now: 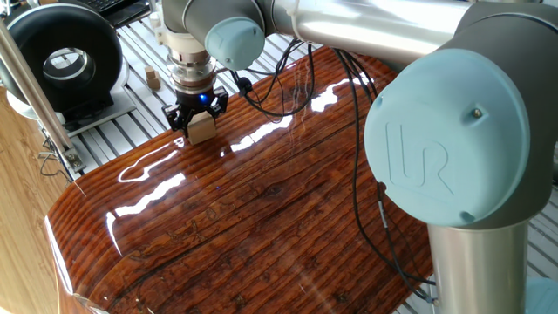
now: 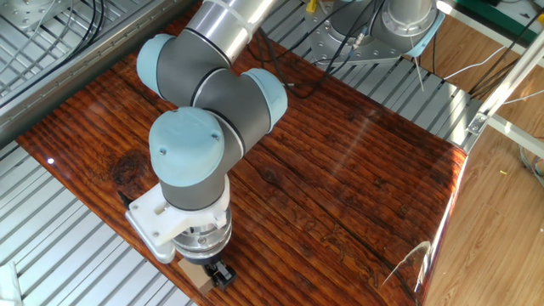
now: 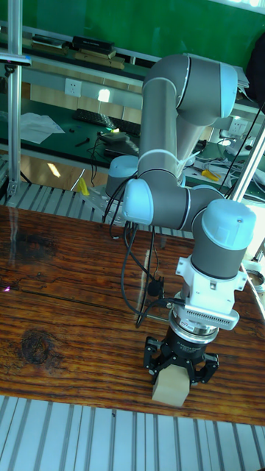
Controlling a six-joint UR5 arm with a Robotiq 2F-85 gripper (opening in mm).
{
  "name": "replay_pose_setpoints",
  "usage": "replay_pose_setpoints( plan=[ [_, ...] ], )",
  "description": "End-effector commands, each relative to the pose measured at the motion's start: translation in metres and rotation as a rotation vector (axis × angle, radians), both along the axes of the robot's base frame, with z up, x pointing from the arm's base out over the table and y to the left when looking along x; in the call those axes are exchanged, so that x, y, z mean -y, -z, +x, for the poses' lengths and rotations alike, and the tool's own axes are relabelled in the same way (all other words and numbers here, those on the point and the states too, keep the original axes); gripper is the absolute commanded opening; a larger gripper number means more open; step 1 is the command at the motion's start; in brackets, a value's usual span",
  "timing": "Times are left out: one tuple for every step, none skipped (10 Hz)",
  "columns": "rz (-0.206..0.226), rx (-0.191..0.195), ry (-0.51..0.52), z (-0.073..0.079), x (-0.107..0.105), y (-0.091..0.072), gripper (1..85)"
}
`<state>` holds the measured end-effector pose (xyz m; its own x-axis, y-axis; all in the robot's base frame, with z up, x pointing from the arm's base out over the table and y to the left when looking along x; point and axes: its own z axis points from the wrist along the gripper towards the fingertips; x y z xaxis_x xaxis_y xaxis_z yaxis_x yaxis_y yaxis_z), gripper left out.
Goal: Hold a small block with the gripper and sweep it from left to right on the table
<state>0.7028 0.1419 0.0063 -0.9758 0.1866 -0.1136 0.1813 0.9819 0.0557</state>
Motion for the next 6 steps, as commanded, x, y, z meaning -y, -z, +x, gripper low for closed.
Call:
replay_pose_setpoints(
  plan=[
    [0.015, -0.002, 0.014, 0.0009, -0.0048, -0.0018, 1.0],
    [0.013, -0.002, 0.015, 0.0012, -0.0055, -0.0023, 1.0],
    [0.013, -0.002, 0.015, 0.0013, -0.0062, -0.0026, 1.0],
    [0.013, -0.002, 0.017, 0.0011, -0.0068, -0.0024, 1.0],
    [0.011, -0.002, 0.020, 0.0014, -0.0079, -0.0019, 1.0],
    [0.002, -0.002, 0.024, 0.0024, -0.0096, -0.0010, 1.0]
  ],
)
